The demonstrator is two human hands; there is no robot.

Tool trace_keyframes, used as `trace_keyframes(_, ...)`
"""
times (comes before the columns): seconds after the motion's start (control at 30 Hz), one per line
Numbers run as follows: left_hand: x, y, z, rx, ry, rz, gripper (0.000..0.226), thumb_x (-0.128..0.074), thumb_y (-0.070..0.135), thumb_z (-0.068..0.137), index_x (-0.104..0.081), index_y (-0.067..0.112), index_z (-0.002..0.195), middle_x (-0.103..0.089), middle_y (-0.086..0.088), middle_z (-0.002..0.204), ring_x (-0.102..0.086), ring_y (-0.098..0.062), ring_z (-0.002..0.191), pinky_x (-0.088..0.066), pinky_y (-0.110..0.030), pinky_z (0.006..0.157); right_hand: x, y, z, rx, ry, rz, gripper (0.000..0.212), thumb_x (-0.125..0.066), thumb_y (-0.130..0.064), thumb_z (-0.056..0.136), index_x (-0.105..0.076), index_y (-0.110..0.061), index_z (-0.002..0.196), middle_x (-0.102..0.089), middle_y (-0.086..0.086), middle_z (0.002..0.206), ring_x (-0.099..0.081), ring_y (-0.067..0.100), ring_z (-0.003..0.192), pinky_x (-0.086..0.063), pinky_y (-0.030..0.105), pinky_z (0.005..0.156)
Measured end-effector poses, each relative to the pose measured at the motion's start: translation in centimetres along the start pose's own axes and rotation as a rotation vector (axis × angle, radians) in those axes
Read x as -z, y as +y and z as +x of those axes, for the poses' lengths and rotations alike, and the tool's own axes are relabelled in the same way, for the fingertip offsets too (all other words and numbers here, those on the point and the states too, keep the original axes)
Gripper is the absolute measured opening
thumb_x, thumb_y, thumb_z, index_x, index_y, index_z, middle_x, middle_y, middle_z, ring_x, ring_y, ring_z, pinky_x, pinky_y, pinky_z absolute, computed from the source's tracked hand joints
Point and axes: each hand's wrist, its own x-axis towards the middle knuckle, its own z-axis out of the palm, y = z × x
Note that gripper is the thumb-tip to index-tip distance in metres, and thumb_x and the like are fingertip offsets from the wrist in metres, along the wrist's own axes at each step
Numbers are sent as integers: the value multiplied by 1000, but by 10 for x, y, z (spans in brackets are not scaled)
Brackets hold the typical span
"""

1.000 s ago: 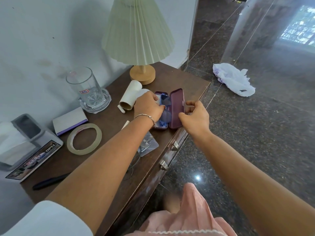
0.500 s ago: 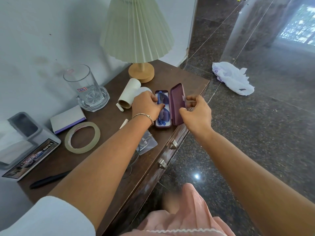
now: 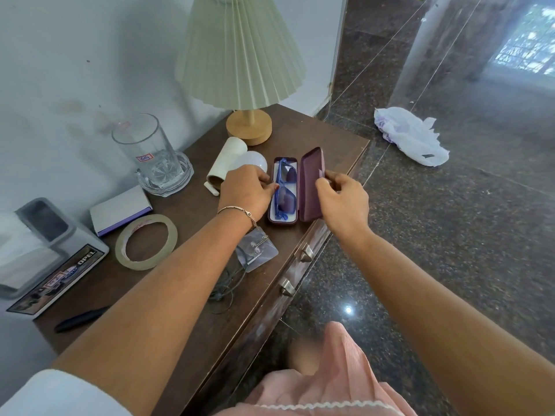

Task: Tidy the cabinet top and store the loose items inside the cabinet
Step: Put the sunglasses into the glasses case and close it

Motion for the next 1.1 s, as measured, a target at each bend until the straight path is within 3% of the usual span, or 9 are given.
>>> trace_keyframes(0.13, -8, 0, 3, 138, -94, -203, 23, -66, 17, 87, -70, 9, 109, -73, -9, 94, -71, -26, 81, -59, -40, 78, -3, 0, 2, -14, 24, 7, 35, -46, -40, 89, -68, -30, 114, -69, -15, 78, -67, 9, 79, -57, 41, 81)
trace_keyframes(0.27, -9, 7, 2, 305, -212, -458, 24, -65, 14, 89, -67, 9, 111, -69, -8, 95, -70, -21, 79, -60, -31, 68, -5, 0, 1, 20, 48, -39, 39, -43, -48, 88, -65, -35, 118, -69, -17, 102, -64, 5, 95, -54, 39, 88)
trace_keyframes(0.5, -12, 16, 5, 517, -275, -789, 31, -48, 31, 98, -61, 5, 109, -67, -9, 91, -65, -21, 66, -57, -28, 60, -8, 1, 0, 94, -6, -152, 38, -49, -45, 90, -59, -33, 125, -68, -9, 115, -62, 10, 105, -51, 36, 93)
trace_keyframes(0.63, -15, 16, 7, 529, -272, -808, 33, -51, 38, 96, -63, 8, 96, -65, -11, 94, -64, -24, 70, -58, -29, 61, -14, 5, 0, 180, -61, -287, 43, -57, -31, 85, -58, -29, 129, -67, 0, 119, -60, 19, 111, -49, 35, 94)
trace_keyframes(0.77, -14, 15, 5, 479, -285, -829, 30, -62, 22, 91, -62, 1, 112, -63, -13, 97, -60, -18, 65, -56, -22, 54, -14, 4, 2, 197, -59, -308, 44, -60, -30, 87, -58, -27, 130, -67, 1, 120, -60, 19, 112, -49, 34, 94)
trace_keyframes(0.9, -15, 12, 6, 455, -280, -829, 25, -68, 13, 86, -65, 1, 108, -65, -16, 100, -62, -18, 69, -56, -22, 53, -15, 3, 7, 210, -75, -313, 44, -60, -28, 86, -58, -26, 130, -68, 1, 119, -62, 18, 111, -50, 34, 94)
trace_keyframes(1.1, -20, 13, 5, 487, -219, -869, 27, -68, 8, 85, -63, -2, 110, -60, -8, 72, -57, -16, 59, -52, -18, 44, -14, -1, 15, 193, -114, -327, 45, -64, -30, 86, -58, -28, 130, -68, -1, 120, -63, 18, 109, -49, 30, 92)
